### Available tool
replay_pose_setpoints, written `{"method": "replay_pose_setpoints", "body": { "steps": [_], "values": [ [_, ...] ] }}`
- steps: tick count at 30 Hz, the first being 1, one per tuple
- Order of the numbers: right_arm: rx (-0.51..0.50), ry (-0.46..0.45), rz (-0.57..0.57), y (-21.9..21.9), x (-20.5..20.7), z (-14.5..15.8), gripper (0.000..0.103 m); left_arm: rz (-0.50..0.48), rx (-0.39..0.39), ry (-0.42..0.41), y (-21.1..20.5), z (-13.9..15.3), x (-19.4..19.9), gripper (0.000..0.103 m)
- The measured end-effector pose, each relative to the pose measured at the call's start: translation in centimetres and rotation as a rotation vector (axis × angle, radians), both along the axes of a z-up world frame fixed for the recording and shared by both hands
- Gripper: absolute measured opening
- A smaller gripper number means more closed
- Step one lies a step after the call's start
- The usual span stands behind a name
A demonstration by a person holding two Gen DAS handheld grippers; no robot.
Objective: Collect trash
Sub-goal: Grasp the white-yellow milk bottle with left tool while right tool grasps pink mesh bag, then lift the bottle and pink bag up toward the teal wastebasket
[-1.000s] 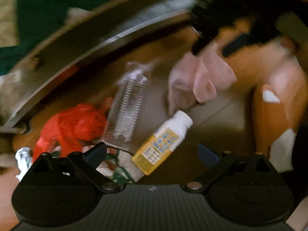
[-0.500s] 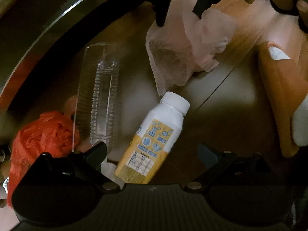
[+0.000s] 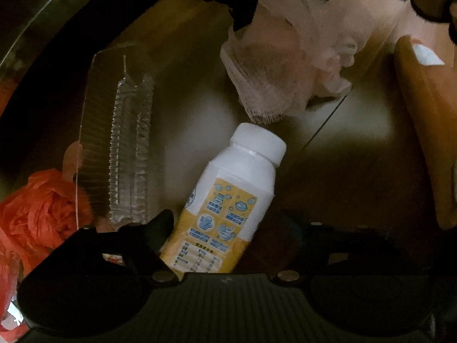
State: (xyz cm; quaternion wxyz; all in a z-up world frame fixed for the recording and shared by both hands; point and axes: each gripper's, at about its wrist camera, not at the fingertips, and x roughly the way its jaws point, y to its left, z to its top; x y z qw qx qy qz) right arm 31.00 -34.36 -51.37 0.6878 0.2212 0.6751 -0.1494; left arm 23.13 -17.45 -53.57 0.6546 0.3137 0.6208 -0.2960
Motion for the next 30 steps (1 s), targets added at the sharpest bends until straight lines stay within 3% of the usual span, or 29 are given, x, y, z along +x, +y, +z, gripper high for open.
{"method": "replay_pose_setpoints", "body": {
  "steps": [3,6,8,11,13,17,23,30],
  "values": [
    [0.003,-0.016,0.015,0.0,-0.2,0.0,0.046,-0.004,0.014,0.001,-0.1,-0.7,0.1,0.064],
    [-0.007,-0.023,0.040,0.2,-0.4,0.1,0.040,-0.015,0.015,-0.001,0.2,-1.3,0.2,0.062],
    [-0.014,-0.021,0.046,0.2,-0.4,0.1,0.017,-0.012,0.014,-0.006,0.3,-1.2,0.2,0.061],
    [-0.011,-0.024,0.057,0.2,-0.6,0.7,0.008,0.027,0.013,0.007,0.2,-1.1,0.2,0.059],
    [-0.015,-0.029,0.069,0.2,-0.7,1.5,0.006,0.065,0.001,0.013,0.4,-0.4,0.3,0.057],
    [-0.020,-0.042,0.072,0.5,-1.2,3.7,0.004,0.250,-0.024,0.054,1.9,1.0,1.5,0.054],
    [-0.021,-0.093,0.060,0.7,-2.0,7.9,0.004,0.308,-0.058,0.036,3.0,5.1,1.2,0.050],
    [-0.017,-0.203,0.075,2.0,-3.5,15.7,0.004,0.451,-0.111,0.015,4.5,10.7,0.9,0.050]
  ]
}}
